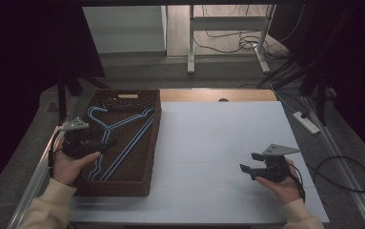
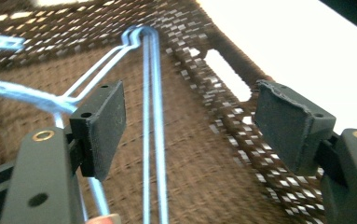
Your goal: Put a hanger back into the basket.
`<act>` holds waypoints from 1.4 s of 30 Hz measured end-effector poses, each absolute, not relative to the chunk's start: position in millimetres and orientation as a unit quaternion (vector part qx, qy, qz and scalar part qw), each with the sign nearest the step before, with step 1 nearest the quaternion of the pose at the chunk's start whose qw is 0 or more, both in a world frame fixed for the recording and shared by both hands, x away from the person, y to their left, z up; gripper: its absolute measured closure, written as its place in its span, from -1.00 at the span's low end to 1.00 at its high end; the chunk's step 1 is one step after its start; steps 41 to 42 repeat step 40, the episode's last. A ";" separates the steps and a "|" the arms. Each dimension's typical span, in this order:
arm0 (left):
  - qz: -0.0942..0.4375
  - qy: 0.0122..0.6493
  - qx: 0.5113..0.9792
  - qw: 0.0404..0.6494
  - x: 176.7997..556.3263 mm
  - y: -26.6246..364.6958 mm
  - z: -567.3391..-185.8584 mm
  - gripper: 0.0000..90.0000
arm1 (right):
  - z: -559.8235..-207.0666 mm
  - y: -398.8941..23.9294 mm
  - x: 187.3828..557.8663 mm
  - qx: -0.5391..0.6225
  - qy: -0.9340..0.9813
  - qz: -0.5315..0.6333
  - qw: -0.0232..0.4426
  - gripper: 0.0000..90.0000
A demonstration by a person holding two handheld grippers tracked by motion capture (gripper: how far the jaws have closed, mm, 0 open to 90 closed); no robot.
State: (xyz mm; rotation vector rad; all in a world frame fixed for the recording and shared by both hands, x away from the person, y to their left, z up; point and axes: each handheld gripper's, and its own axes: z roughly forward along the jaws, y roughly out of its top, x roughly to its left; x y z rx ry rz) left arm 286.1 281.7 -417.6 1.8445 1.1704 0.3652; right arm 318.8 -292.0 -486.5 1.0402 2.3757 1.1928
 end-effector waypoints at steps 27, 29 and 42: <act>0.140 0.392 0.766 0.490 228.1 233.6 -447.9 -0.46 | -484.1 -307.7 299.7 0.391 0.799 0.437 0.136 -0.35; 0.138 0.391 0.766 0.492 228.0 233.8 -449.3 -0.46 | -485.8 -310.0 297.9 0.394 0.798 0.436 0.137 -0.35; 0.138 0.392 0.762 0.496 228.4 232.1 -451.9 -0.46 | -488.5 -312.1 298.0 0.395 0.799 0.431 0.139 -0.36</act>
